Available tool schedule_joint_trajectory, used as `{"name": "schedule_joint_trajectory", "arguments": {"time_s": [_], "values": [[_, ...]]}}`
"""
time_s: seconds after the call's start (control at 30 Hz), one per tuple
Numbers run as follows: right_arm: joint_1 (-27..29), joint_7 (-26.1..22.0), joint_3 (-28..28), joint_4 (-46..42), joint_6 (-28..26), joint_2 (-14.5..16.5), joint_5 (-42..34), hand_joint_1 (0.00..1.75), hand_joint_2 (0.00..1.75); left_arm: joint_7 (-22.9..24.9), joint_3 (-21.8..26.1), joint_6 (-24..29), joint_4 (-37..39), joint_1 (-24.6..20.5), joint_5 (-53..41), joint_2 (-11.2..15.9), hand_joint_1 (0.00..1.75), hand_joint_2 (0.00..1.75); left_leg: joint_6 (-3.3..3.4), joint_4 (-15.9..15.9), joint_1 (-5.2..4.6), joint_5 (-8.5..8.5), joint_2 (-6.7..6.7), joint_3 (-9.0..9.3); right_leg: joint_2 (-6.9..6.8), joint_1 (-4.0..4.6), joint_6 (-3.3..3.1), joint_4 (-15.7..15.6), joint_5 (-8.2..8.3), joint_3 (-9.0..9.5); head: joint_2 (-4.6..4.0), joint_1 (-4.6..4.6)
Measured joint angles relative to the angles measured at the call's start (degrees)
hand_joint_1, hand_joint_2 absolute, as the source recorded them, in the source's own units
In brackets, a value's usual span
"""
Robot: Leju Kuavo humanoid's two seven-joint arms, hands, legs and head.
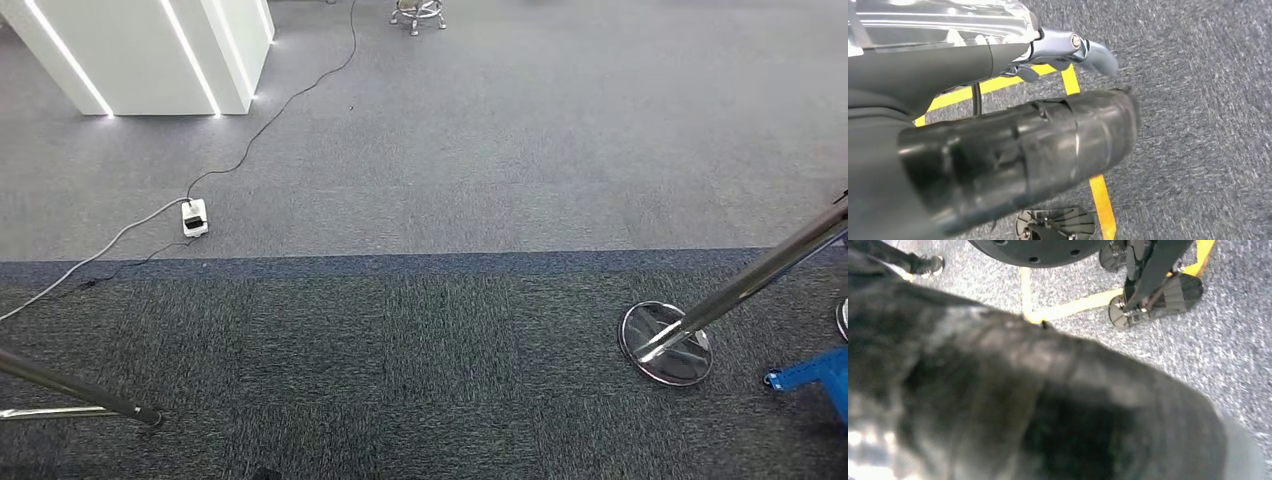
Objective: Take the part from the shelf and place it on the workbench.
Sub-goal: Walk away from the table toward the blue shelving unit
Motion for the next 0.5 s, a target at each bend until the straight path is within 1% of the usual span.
{"name": "schedule_joint_trajectory", "arguments": {"time_s": [0.03,0.07,0.1,0.13,0.17,0.2,0.23,0.27,0.3,0.33,0.37,0.4,0.43,0.47,0.5], "values": [[0.09,-0.02,0.0,0.0,0.01,-0.02,0.04,0.0,0.0,-0.34,0.02,-0.34,0.0,-0.04,0.13,0.01,0.0,0.0,0.42,-0.33,0.03,0.25,0.65,0.13,-0.8,0.02,0.27,0.52,-0.39,-0.26,0.0,0.04],[0.09,-0.02,0.0,0.0,0.03,-0.04,0.09,0.0,0.0,-0.66,0.04,-0.65,-0.01,-0.03,0.23,0.01,0.0,0.0,0.82,-0.67,0.08,0.48,1.4,0.2,-2.23,0.07,0.51,2.22,-1.52,-1.08,-0.01,0.09],[0.01,-0.03,0.0,0.0,0.05,-0.07,0.13,0.0,0.0,-0.92,0.07,-0.92,-0.01,0.0,0.31,0.02,0.0,0.0,1.14,-0.9,0.09,0.63,2.2,0.24,-3.97,0.11,0.68,5.06,-3.2,-2.39,-0.01,0.15],[-0.08,-0.03,0.0,0.0,0.07,-0.07,0.18,0.0,0.0,-1.11,0.11,-1.14,-0.01,0.06,0.35,0.05,0.0,0.0,1.3,-0.98,-0.03,0.63,2.99,0.24,-5.57,0.15,0.86,8.74,-5.08,-4.17,-0.01,0.2],[-0.17,-0.03,0.0,0.0,0.09,-0.07,0.21,0.0,0.0,-1.23,0.15,-1.33,-0.01,0.13,0.41,0.08,0.0,0.0,1.41,-0.97,-0.13,0.59,3.85,0.22,-6.33,0.06,1.03,12.41,-6.66,-5.97,-0.01,0.21],[-0.21,-0.03,0.0,0.0,0.09,-0.07,0.26,0.0,0.0,-1.28,0.2,-1.48,0.0,0.18,0.47,0.13,0.0,0.0,1.44,-0.95,-0.19,0.51,4.65,0.22,-6.61,-0.04,1.15,14.81,-7.3,-7.11,-0.01,0.22],[-0.2,-0.02,0.0,0.0,0.09,-0.07,0.31,0.0,0.0,-1.31,0.23,-1.57,0.0,0.18,0.56,0.18,0.0,0.0,1.45,-0.93,-0.23,0.42,5.39,0.27,-6.78,-0.13,1.22,15.39,-6.93,-7.32,-0.01,0.22],[-0.16,0.01,0.0,0.0,0.09,-0.07,0.36,0.0,0.0,-1.32,0.26,-1.65,0.0,0.16,0.63,0.22,0.0,0.0,1.41,-0.92,-0.25,0.31,6.04,0.38,-7.01,-0.18,1.2,13.74,-5.59,-6.38,0.0,0.23],[-0.13,0.04,0.0,0.0,0.09,-0.07,0.42,0.0,0.0,-1.32,0.28,-1.7,0.0,0.12,0.69,0.25,0.0,0.0,1.31,-0.92,-0.26,0.17,6.62,0.57,-7.68,-0.16,1.07,10.24,-3.62,-4.44,0.0,0.23],[-0.15,0.07,0.0,0.0,0.09,-0.08,0.48,0.0,0.0,-1.32,0.31,-1.73,0.0,0.1,0.75,0.26,0.0,0.0,1.16,-0.92,-0.3,0.01,7.18,0.79,-9.1,0.02,0.8,6.08,-2.03,-2.22,0.0,0.23],[-0.21,0.08,0.0,0.0,0.09,-0.09,0.53,0.0,0.0,-1.32,0.34,-1.75,0.0,0.09,0.77,0.26,0.0,0.0,0.92,-0.88,-0.41,-0.19,7.73,0.99,-10.26,0.32,0.42,2.58,-0.84,-0.44,0.0,0.22],[-0.32,0.07,0.0,0.0,0.09,-0.1,0.58,0.0,0.0,-1.32,0.38,-1.77,0.0,0.08,0.8,0.27,0.0,0.0,0.65,-0.84,-0.51,-0.36,8.24,1.15,-11.15,0.62,0.03,0.38,-0.31,0.62,0.0,0.21],[-0.41,0.07,0.0,0.0,0.09,-0.11,0.62,0.0,0.0,-1.32,0.41,-1.79,0.0,0.06,0.81,0.28,0.0,0.0,0.38,-0.84,-0.61,-0.5,8.77,1.27,-11.45,0.9,-0.29,-0.41,-0.37,0.86,0.0,0.21],[-0.43,0.07,0.0,0.0,0.09,-0.11,0.66,0.0,0.0,-1.32,0.43,-1.8,0.0,0.02,0.83,0.28,0.0,0.0,0.1,-0.88,-0.66,-0.6,9.31,1.43,-10.8,1.04,-0.58,-0.45,-0.27,0.72,0.0,0.2],[-0.42,0.08,0.0,0.0,0.09,-0.1,0.69,0.0,0.0,-1.33,0.45,-1.82,0.0,-0.03,0.85,0.29,0.0,0.0,-0.19,-0.92,-0.67,-0.75,9.66,1.54,-10.18,0.87,-0.9,-0.64,-0.15,0.78,0.0,0.2]]}}
